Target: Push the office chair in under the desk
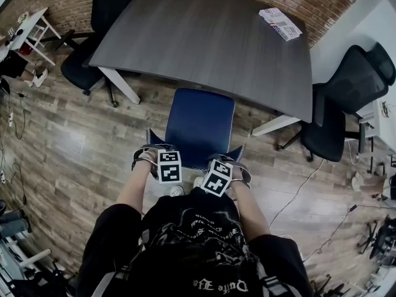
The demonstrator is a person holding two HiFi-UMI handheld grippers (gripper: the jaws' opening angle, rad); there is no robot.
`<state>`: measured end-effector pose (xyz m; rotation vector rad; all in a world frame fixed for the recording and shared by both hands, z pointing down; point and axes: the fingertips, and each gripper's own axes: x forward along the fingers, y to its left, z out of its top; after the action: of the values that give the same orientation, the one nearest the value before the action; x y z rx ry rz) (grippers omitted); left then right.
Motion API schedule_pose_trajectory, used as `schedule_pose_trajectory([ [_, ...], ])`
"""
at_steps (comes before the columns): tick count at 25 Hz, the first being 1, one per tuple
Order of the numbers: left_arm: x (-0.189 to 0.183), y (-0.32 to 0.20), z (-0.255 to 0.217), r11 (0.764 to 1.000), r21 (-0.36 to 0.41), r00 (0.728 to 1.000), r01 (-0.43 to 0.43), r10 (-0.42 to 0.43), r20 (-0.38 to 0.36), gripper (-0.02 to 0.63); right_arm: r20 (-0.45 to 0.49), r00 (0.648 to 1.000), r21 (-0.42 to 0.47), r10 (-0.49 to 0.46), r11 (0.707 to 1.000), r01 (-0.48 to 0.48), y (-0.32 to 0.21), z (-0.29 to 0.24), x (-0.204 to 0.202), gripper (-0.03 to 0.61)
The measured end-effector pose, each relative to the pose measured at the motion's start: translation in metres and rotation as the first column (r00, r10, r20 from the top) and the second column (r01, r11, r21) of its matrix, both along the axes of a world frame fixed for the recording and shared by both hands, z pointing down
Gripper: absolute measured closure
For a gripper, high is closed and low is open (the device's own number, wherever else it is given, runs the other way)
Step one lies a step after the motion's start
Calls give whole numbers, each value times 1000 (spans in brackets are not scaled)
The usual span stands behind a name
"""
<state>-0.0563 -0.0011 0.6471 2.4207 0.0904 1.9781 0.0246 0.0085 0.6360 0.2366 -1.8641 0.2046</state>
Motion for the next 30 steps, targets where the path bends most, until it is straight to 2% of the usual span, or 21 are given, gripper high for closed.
schedule_pose_trajectory([
  [30,17,-32,3,998,-2,998,62,-62,19,515,5,1000,-3,-31,1000,31,-34,2,18,480],
])
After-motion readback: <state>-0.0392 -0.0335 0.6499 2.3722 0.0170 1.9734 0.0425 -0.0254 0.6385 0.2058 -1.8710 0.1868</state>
